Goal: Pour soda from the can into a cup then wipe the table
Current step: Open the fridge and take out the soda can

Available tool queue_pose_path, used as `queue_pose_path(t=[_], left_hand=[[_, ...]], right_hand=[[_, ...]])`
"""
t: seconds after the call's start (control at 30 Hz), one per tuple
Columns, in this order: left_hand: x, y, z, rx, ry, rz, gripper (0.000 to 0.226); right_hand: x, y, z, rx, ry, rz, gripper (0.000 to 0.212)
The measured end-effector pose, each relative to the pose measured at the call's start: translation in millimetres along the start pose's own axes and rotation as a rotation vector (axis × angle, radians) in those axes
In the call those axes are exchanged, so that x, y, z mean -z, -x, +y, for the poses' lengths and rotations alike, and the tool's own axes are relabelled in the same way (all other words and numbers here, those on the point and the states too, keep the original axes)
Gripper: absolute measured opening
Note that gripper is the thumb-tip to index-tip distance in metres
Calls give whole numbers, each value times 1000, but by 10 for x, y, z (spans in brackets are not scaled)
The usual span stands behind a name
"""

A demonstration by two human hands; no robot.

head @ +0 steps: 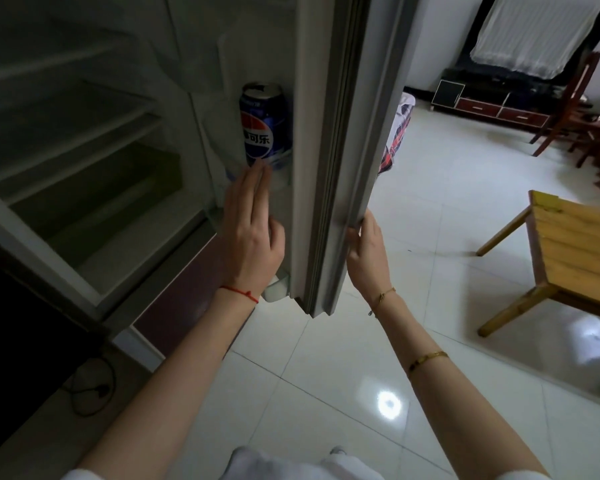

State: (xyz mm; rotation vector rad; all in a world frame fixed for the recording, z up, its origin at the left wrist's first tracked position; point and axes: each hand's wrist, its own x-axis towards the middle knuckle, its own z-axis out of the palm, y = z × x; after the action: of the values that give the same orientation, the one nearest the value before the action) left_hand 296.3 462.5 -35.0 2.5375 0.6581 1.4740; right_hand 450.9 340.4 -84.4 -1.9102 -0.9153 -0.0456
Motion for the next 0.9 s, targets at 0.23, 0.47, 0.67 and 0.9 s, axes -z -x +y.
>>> queue_pose_path(t=[0.23, 0.47, 0.67, 0.9], left_hand=[[-509, -154, 423, 23, -55, 14, 63], [-928, -391, 743, 1, -107, -2, 68], [-1282, -588, 886, -26, -185, -23, 71], [-1676, -787, 1088, -12, -237, -29, 71]], right_hand=[[429, -537, 477, 56, -17, -113, 47], [742, -1043, 748, 41, -20, -139, 35], [859, -1468, 1014, -22, 36, -158, 26], [920, -1929, 1294, -22, 37, -171, 23]])
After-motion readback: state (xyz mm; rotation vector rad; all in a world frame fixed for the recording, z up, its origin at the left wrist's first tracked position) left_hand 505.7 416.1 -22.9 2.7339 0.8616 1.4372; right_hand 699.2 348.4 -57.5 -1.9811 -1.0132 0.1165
